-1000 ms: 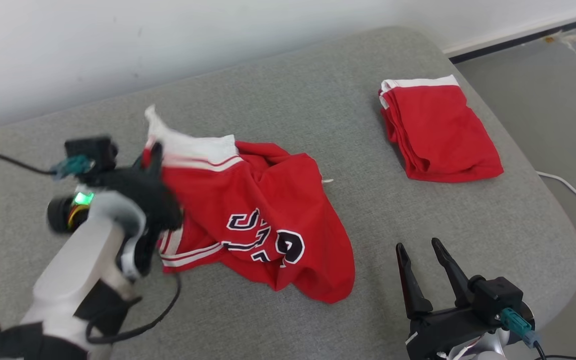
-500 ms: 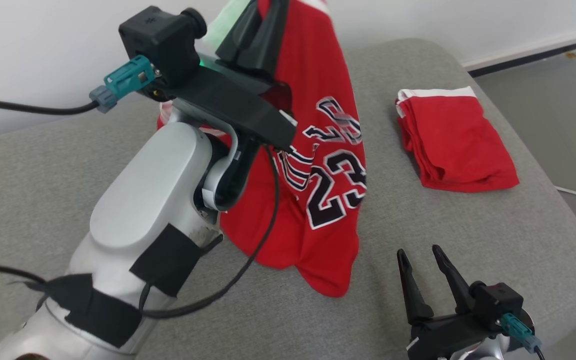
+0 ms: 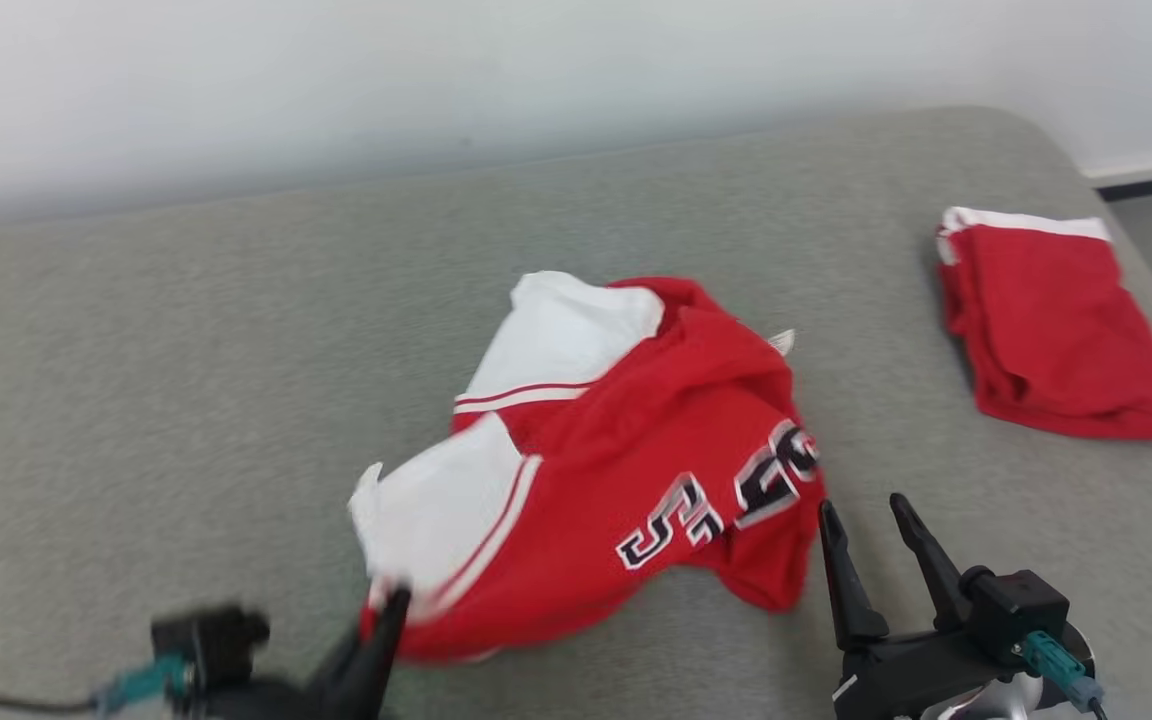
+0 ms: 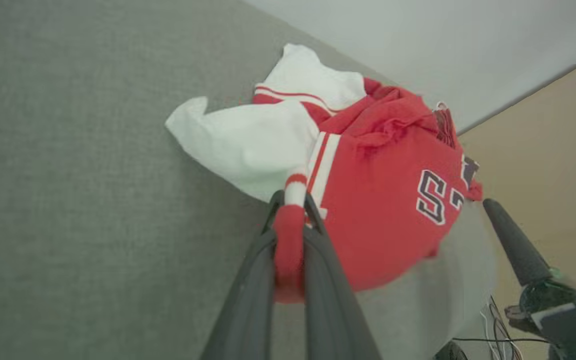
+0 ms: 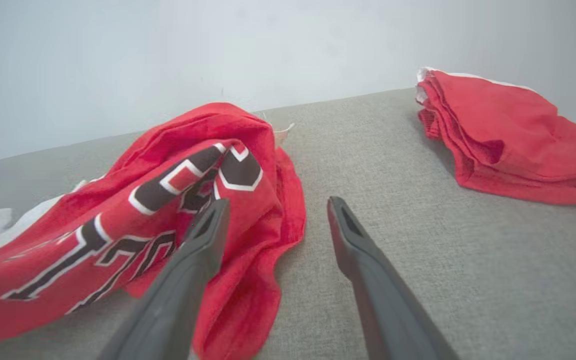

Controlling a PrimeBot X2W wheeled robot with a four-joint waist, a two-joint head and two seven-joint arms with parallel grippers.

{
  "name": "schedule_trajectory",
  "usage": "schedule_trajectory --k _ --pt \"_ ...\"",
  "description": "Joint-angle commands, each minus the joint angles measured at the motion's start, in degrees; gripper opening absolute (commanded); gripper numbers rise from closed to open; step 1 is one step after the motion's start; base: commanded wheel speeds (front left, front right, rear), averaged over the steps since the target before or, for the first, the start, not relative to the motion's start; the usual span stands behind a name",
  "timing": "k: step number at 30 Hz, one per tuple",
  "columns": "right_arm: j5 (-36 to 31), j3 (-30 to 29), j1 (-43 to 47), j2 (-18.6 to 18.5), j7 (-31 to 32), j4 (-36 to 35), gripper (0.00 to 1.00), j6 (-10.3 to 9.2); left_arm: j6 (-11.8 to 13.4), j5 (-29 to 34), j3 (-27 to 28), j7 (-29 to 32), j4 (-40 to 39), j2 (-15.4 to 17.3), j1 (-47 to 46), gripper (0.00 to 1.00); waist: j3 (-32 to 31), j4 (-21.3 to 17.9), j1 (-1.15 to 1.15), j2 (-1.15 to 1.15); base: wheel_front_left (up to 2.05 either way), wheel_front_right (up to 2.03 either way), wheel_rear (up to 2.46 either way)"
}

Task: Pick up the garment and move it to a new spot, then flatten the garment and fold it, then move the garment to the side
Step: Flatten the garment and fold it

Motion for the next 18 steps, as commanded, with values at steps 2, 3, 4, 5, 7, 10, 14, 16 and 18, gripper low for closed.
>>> schedule_trajectory --k 2,3,4,5,7,10,14,16,18 --pt "-0.65 -0.18 -0.58 -0.01 0.37 -0.66 1.00 -0.14 -2.01 -2.45 -0.48 1.63 -1.04 2.80 4.50 0.00 1.35 5.73 0.01 0.00 0.00 0.00 0.00" --pt "-0.81 0.05 -0.78 -0.02 0.60 -0.79 1.00 -0.14 -2.54 -3.36 -0.58 2.01 -1.20 3.28 5.98 0.00 1.42 6.38 0.01 0.00 0.00 0.00 0.00" --pt "-0.87 0.02 -0.92 -0.04 0.78 -0.97 1.00 -0.14 -2.82 -4.08 -0.61 2.08 -1.18 3.58 6.92 0.00 1.42 7.08 0.01 0.00 0.00 0.00 0.00" --pt "-0.91 0.24 -0.99 -0.05 0.91 -1.06 1.00 -0.14 -3.13 -4.44 -0.35 1.90 -0.90 3.80 7.43 0.00 1.35 7.53 0.01 0.00 0.00 0.00 0.00" --pt "-0.89 0.68 -0.85 -0.03 1.32 -1.29 1.00 -0.14 -3.11 -4.73 -0.11 1.42 0.27 3.43 8.01 0.00 1.21 8.30 0.01 0.00 0.00 0.00 0.00" --pt "-0.88 0.88 -0.79 -0.04 1.60 -1.28 1.00 -0.14 -3.21 -4.39 0.02 0.70 2.10 2.92 7.63 0.00 0.99 8.70 0.01 0.00 0.00 0.00 0.00" --pt "-1.10 1.23 -0.72 -0.05 2.20 -1.17 1.00 -0.14 -2.06 -2.85 -0.05 -0.96 7.15 2.14 6.91 0.00 0.15 8.62 0.01 0.00 0.00 0.00 0.00" --pt "-1.56 0.88 -0.57 -0.05 2.46 -1.38 1.00 -0.14 -1.10 -1.93 0.26 -2.34 9.54 1.70 6.76 0.00 -0.36 8.35 0.01 0.00 0.00 0.00 0.00" --pt "-2.01 0.31 -0.33 -0.05 2.81 -1.64 1.00 -0.14 -0.24 -1.32 0.60 -3.73 11.42 1.17 7.01 0.33 -0.88 7.95 0.01 0.00 0.00 0.00 0.00"
